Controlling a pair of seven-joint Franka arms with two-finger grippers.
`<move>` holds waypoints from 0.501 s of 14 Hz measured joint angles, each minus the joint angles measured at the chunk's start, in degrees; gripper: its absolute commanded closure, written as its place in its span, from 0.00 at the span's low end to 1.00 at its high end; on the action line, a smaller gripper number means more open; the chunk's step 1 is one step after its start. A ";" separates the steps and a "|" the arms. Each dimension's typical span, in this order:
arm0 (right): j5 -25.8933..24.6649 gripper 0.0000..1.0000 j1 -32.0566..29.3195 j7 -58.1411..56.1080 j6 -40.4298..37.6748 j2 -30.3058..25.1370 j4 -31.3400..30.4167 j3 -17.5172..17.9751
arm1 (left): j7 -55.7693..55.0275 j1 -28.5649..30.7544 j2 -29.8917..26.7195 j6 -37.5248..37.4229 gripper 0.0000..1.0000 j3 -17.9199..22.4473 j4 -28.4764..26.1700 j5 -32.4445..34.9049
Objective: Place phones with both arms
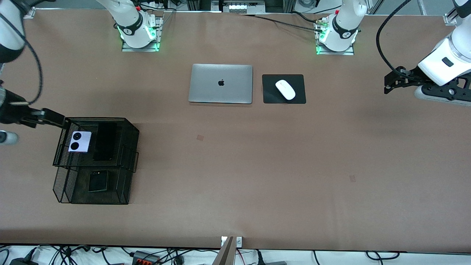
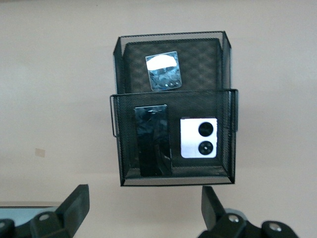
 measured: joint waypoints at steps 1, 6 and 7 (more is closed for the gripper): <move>-0.01 0.00 -0.26 0.00 -0.01 -0.53 -0.62 0.08 | 0.00 -0.01 0.15 0.00 0.00 0.00 0.23 0.00; -0.50 0.00 -0.25 0.00 -0.07 -4.69 -6.91 0.53 | 0.00 -0.07 0.52 0.00 0.00 -0.02 0.63 0.00; -1.28 0.00 -0.26 0.00 0.24 -6.81 -9.74 0.54 | 0.00 -0.16 0.52 0.00 0.00 -0.05 0.66 0.00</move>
